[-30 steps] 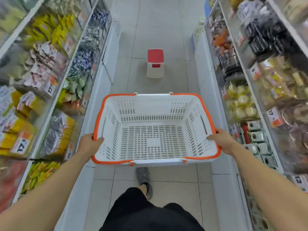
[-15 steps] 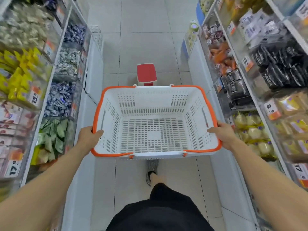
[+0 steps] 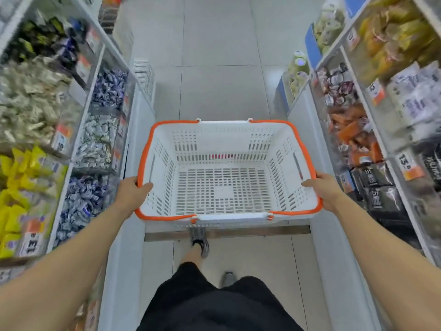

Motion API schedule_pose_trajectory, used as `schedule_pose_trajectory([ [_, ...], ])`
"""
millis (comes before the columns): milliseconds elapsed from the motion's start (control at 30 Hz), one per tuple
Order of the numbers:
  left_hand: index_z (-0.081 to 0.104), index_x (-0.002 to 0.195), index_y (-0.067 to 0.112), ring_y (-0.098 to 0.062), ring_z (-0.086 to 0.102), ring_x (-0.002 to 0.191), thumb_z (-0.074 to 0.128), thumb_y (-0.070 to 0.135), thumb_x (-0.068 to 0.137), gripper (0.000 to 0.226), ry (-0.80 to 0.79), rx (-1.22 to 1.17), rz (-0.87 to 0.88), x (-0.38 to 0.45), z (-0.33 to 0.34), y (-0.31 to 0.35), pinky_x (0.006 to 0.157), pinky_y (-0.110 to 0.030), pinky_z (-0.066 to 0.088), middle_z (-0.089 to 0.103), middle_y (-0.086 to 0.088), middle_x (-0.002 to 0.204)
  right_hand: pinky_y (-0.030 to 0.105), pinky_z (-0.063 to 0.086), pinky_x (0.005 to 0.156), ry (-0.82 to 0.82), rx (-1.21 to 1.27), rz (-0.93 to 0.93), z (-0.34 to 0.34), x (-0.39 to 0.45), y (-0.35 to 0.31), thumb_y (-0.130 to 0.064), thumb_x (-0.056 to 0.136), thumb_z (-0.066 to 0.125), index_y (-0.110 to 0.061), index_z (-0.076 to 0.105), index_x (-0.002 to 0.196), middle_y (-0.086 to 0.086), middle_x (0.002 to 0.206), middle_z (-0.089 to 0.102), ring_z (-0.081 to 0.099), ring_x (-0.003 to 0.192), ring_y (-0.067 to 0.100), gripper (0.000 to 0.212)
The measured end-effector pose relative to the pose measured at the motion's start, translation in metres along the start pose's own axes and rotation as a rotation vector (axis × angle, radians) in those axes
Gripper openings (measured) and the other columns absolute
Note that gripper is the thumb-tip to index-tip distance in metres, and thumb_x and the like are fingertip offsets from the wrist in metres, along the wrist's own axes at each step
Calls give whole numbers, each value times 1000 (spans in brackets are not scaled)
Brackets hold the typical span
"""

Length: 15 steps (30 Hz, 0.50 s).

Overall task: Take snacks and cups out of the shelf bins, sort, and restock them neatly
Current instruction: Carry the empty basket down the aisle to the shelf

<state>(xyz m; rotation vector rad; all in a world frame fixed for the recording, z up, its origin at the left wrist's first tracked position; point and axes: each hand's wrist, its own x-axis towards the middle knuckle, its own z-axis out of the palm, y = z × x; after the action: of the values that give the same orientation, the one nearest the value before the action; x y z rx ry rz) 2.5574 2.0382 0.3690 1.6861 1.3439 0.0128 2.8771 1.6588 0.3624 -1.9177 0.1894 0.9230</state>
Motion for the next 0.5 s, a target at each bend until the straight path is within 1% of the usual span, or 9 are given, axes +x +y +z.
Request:
schedule_pose_trajectory([
  [67, 66, 111, 0, -32, 66, 87, 65, 11, 94, 20, -28, 0, 13, 45, -2, 28, 78, -42, 56, 69, -16, 105, 45, 56, 79, 30, 31, 0, 12, 22, -29, 12, 91, 55, -2, 58, 133, 16, 121, 66, 66, 99, 37, 44],
  [100, 66, 108, 2, -33, 67, 87, 65, 11, 94, 17, -40, 4, 18, 67, -4, 43, 79, -45, 57, 69, -17, 105, 45, 56, 79, 50, 52, 6, 16, 34, -43, 14, 91, 54, -2, 57, 133, 17, 120, 65, 66, 98, 37, 45],
  [200, 64, 100, 6, -33, 66, 87, 65, 9, 93, 8, -78, 19, 30, 128, -4, 89, 80, -46, 58, 70, -20, 106, 53, 54, 90, 114, 122, 15, 24, 65, -79, 15, 89, 55, -2, 58, 134, 20, 124, 65, 65, 105, 42, 48],
  [267, 64, 101, 4, -32, 65, 86, 64, 9, 93, 9, -97, 40, 56, 164, -2, 126, 78, -42, 56, 69, -23, 109, 58, 52, 95, 150, 163, 18, 25, 84, -103, 15, 89, 55, -2, 59, 133, 21, 127, 65, 64, 107, 43, 48],
  [300, 65, 105, 1, -31, 64, 86, 63, 8, 94, 13, -104, 61, 69, 180, 1, 144, 77, -40, 54, 68, -23, 111, 58, 52, 95, 170, 180, 21, 25, 93, -114, 15, 89, 55, -2, 59, 133, 21, 127, 65, 64, 107, 43, 47],
  [400, 64, 120, -7, -29, 61, 89, 62, 6, 95, 29, -111, 124, 118, 220, 16, 197, 78, -37, 50, 67, -21, 113, 46, 52, 85, 250, 231, 27, 20, 113, -140, 14, 91, 54, -1, 59, 133, 16, 119, 65, 63, 100, 37, 44],
  [500, 63, 119, -5, -30, 60, 88, 60, 9, 95, 28, -127, 188, 132, 257, 43, 247, 78, -39, 51, 67, -21, 113, 42, 52, 83, 307, 332, 29, 9, 141, -152, 11, 92, 54, -7, 63, 128, 12, 115, 67, 64, 99, 35, 41],
])
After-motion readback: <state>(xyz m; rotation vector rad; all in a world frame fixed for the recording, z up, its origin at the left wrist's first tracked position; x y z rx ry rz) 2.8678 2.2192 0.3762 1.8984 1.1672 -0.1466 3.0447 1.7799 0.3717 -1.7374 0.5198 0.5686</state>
